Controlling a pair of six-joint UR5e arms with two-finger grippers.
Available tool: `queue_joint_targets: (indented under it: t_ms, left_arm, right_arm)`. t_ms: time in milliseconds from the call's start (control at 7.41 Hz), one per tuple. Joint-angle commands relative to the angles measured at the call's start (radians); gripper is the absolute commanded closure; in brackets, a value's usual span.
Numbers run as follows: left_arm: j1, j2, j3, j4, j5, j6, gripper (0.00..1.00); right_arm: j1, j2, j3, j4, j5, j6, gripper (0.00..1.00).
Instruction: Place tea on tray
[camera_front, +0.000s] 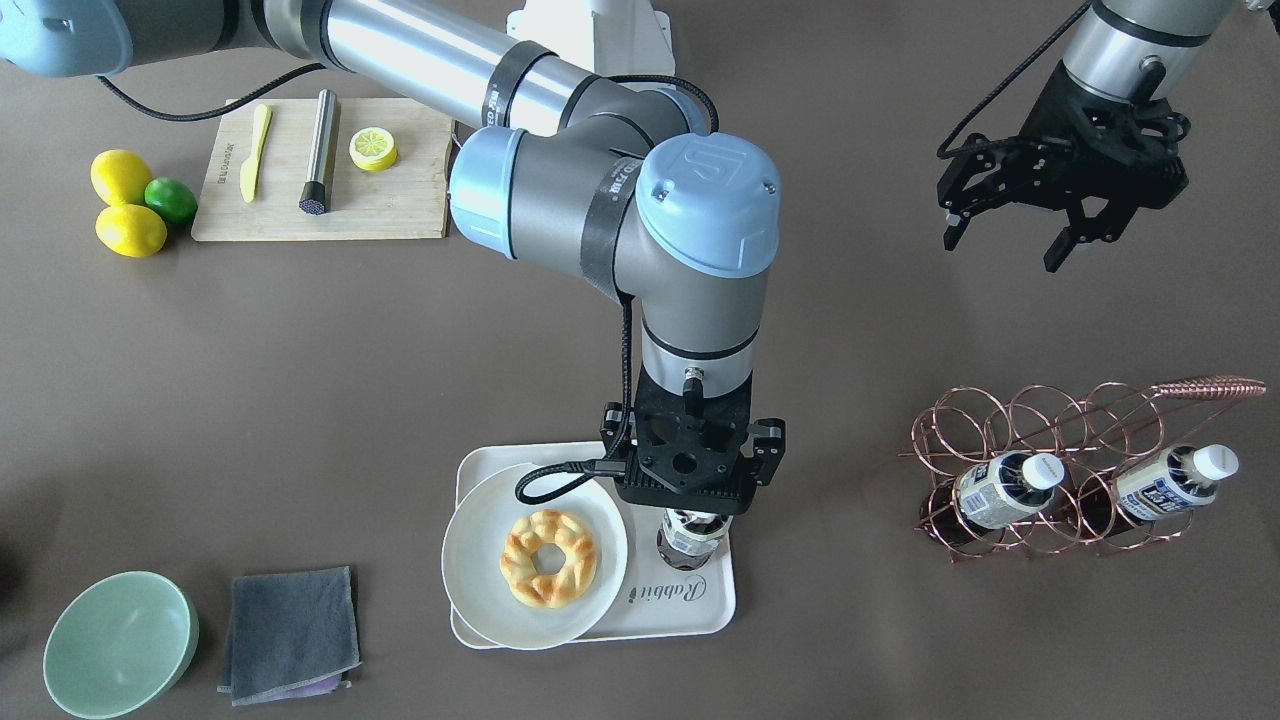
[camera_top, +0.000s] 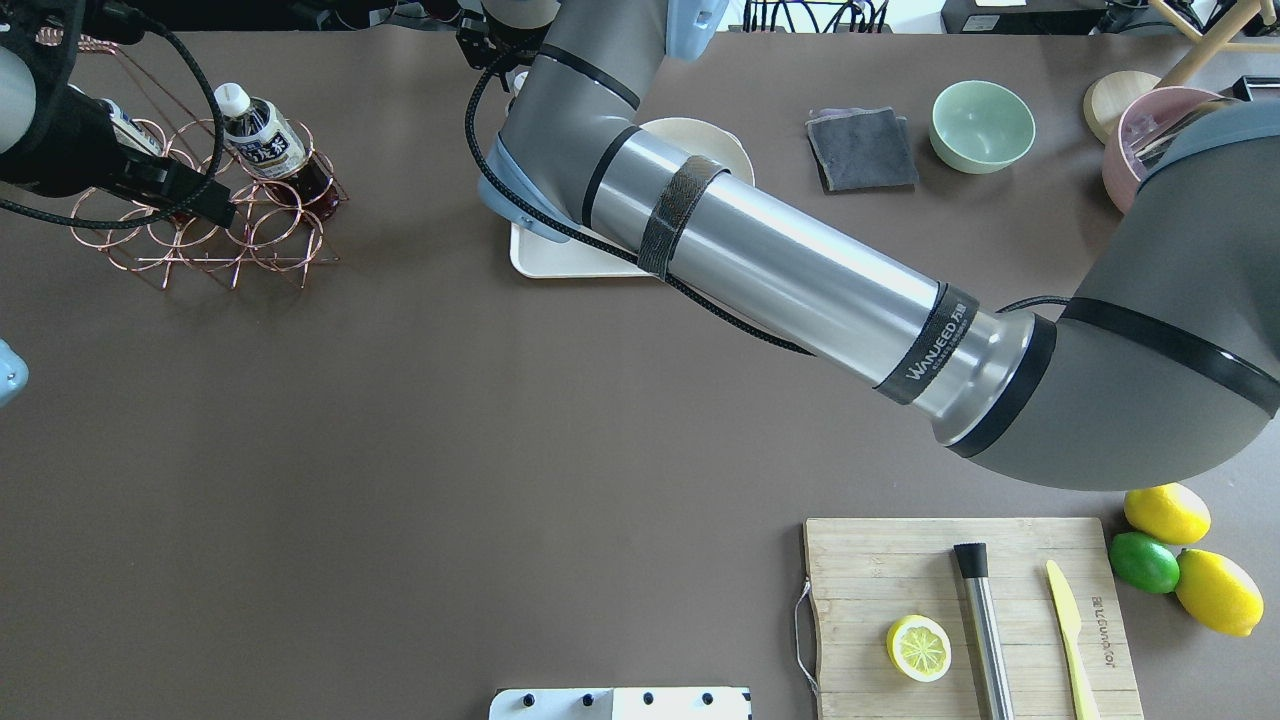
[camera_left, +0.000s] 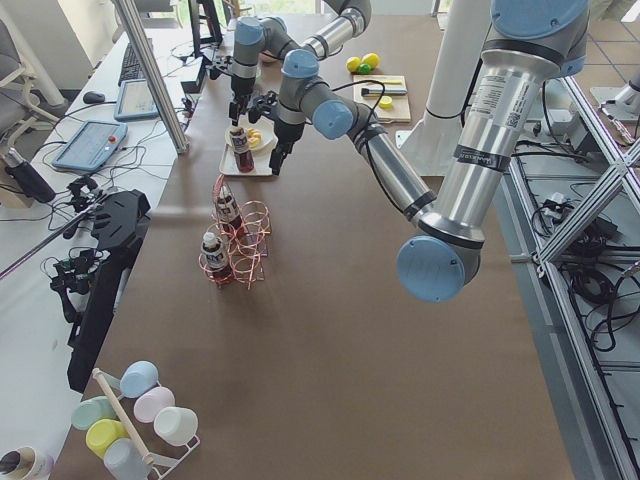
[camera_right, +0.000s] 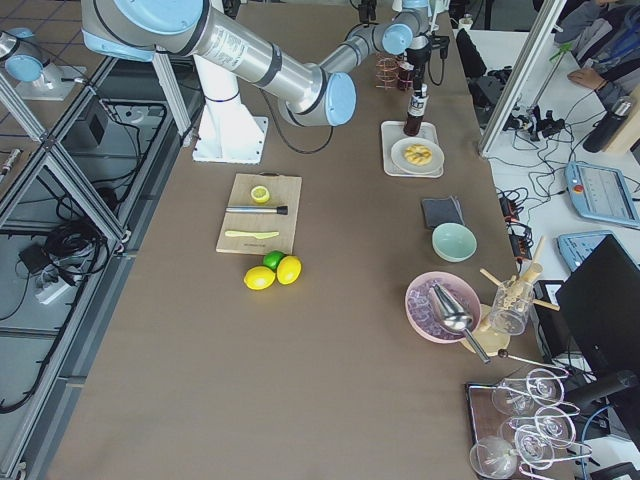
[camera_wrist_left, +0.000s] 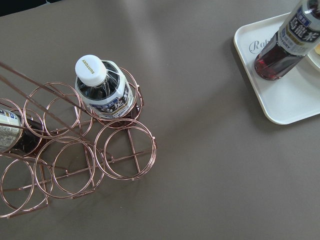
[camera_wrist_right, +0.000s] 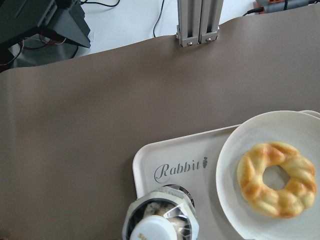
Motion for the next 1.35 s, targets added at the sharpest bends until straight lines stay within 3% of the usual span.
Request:
queue_joint_targets:
  t_ms: [0,135,270,405,540,675,944,1079,1214]
  left_arm:
    - [-0.007,0.011,-0.010,0.001,-0.006,0.003,0.03]
    - [-0.062,0.043,-0.015,0.006,-0.068,0.021,0.03]
    - [-0.188,0.075,0.004,0.018,-0.171,0.126,0.03]
    - [-0.261,0.093,0.011,0.090,-0.204,0.215,0.03]
    - [-0.347,0.095,0.030,0.213,-0.204,0.373,0.03]
    - [-0.454,0.098,0.069,0.298,-0.207,0.591,0.03]
    - [-0.551,0.100,0.180,0.319,-0.230,0.780,0.03]
    - [-0.561,0.157,0.186,0.307,-0.236,0.793,0.03]
    - [-0.559,0.199,0.208,0.240,-0.236,0.795,0.03]
  right_arm:
    - [0.074,-0.013,0.055,-0.013,0.167,-0.040,0.00]
    - [0.097,-0.083,0.165,-0.053,0.188,-0.085,0.00]
    - [0.147,-0.205,0.326,-0.118,0.255,-0.202,0.00]
    - [0.207,-0.308,0.458,-0.195,0.320,-0.299,0.00]
    - [0.276,-0.467,0.623,-0.258,0.372,-0.447,0.00]
    - [0.343,-0.707,0.802,-0.265,0.380,-0.637,0.00]
    - [0.585,-0.998,0.891,-0.271,0.530,-1.055,0.00]
    - [0.702,-1.097,0.864,-0.283,0.553,-1.310,0.00]
    - [0.802,-1.117,0.820,-0.356,0.546,-1.520,0.00]
